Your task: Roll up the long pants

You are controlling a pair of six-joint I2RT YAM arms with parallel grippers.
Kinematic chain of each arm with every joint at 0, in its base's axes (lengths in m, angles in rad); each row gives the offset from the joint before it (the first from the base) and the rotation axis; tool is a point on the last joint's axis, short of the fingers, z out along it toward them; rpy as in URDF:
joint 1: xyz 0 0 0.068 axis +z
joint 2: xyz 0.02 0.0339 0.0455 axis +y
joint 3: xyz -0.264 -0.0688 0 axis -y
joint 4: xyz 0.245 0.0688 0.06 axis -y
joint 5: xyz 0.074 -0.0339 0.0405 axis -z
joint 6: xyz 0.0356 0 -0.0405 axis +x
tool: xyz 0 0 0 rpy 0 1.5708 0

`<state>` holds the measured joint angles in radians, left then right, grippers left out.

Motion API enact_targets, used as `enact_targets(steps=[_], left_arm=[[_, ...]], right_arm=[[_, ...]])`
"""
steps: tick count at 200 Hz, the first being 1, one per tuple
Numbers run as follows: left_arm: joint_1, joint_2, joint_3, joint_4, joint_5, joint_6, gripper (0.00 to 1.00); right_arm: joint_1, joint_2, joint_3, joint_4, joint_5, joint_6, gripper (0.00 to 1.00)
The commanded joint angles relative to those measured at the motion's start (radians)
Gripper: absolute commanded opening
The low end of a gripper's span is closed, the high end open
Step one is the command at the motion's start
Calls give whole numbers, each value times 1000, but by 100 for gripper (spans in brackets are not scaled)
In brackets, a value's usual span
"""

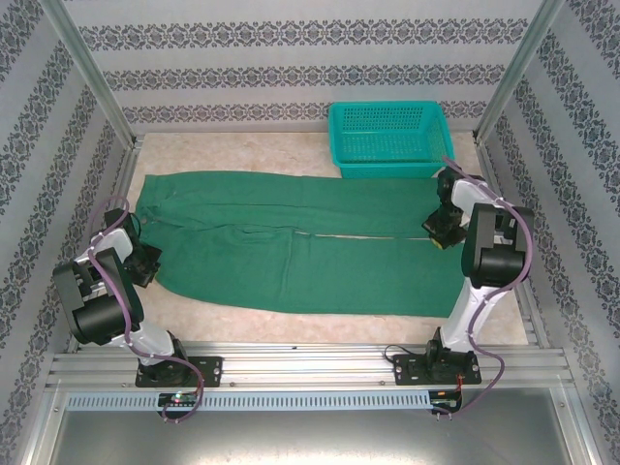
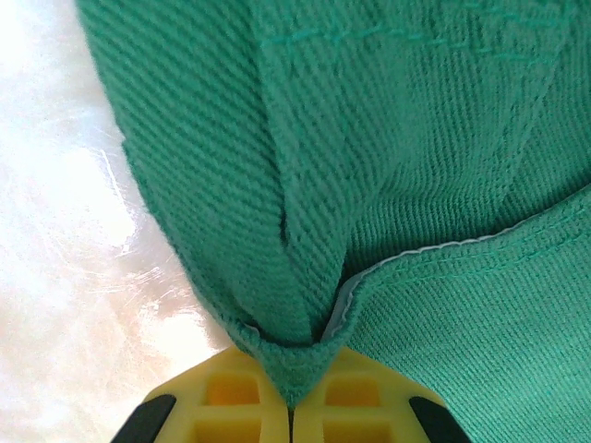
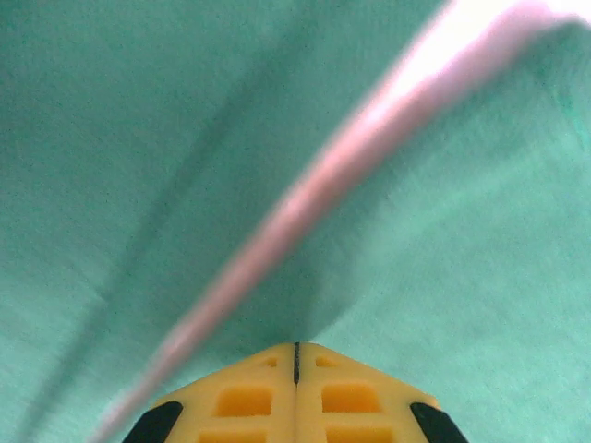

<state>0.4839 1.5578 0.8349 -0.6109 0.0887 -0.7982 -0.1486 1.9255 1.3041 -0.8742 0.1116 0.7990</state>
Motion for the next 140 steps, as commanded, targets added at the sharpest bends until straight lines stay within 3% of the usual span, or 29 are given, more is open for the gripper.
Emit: enact_targets(steps=[1,17,27,34,44,60,72,100,140], left_arm=[[-11,2,-7,42,-37,4,0],[-12,-8,3,40,-43,4,0],[-14,-10,10,38,-47,9,0],[-17,-10,17,37,-50,12,0],[-19,-4,24,40,-46,15,0],[-23,5,27,51,-32,15,0],[-30,11,27,62,-19,14,0],[-49,15,25,60,-19,19,0],[-74,8,51,29,-31,25,0]], right_arm=[[-18,8,35,-16,63,-28,0],[-52,-105,-53,-29,66,-28,0],[-79,-214,-132,-45,64,-20,7],[-93,-294,-186,-63,66,-16,21],[-112,-393,-261,-94,65,-18,52],[-148,-506,-343,-149,73,-32,77],[-185,-564,-396,-177,73,-49,81],[-281,-688,-532,-163,4,-59,83],[-287,-715,-639,-92,-62,-18,84]])
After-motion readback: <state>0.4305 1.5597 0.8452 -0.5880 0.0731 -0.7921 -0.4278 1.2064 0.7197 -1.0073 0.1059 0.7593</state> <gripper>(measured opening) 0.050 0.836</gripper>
